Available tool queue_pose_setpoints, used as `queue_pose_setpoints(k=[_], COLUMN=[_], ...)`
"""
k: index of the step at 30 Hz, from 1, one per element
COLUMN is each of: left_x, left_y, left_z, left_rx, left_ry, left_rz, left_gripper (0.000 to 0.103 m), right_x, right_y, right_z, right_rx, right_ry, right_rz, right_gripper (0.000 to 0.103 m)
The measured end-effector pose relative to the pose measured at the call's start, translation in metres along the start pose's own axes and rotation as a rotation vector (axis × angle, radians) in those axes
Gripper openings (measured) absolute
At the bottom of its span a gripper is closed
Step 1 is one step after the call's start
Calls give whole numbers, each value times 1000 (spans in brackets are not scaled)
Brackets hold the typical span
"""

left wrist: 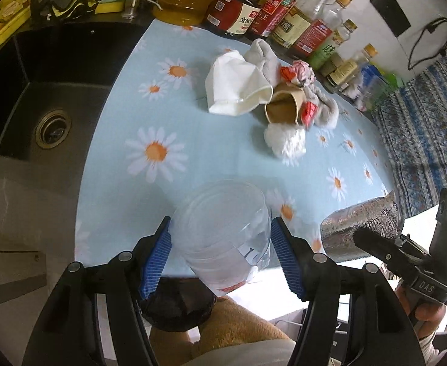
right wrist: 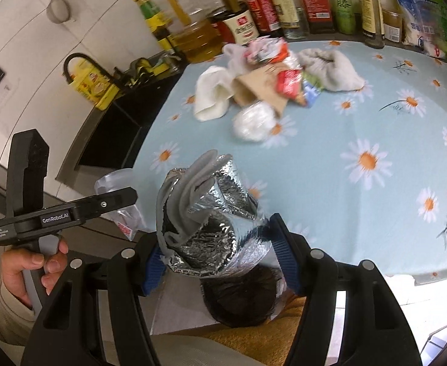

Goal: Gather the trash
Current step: 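Carry the foil cup and plastic cup down over the black trash bin with both tools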

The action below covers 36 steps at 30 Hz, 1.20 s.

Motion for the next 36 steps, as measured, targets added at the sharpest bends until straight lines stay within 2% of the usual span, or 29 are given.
queue_pose_setpoints(k=[10, 19, 25, 36], left_x=[53, 90, 114, 156], left_y=[-14, -10, 5, 55], left_z=[-12, -26, -42, -82], left_rx=[37, 52, 54, 24], left_ry=[4, -4, -32, -110], left_rz=[-21, -67, -108, -222], left_gripper=[63, 63, 63, 63], right_x=[49, 88, 112, 159], right_y=[7, 29, 54, 115], right_z=[-35, -43, -40, -20], right_rx=[-1, 5, 17, 25], right_ry=[-18, -6, 7, 78], right_rz=[-37, -109, -171, -339], right_gripper=[63, 63, 63, 63])
Point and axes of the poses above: each gripper's, at about its wrist camera, not at the fingertips, and y roughly the way its jaws point, z to its right, x to its underside, the point moved 6 cm from there along y, roughly the way its jaws point, and after that the axes turned 6 degrees about x, right-handed, at the moved point
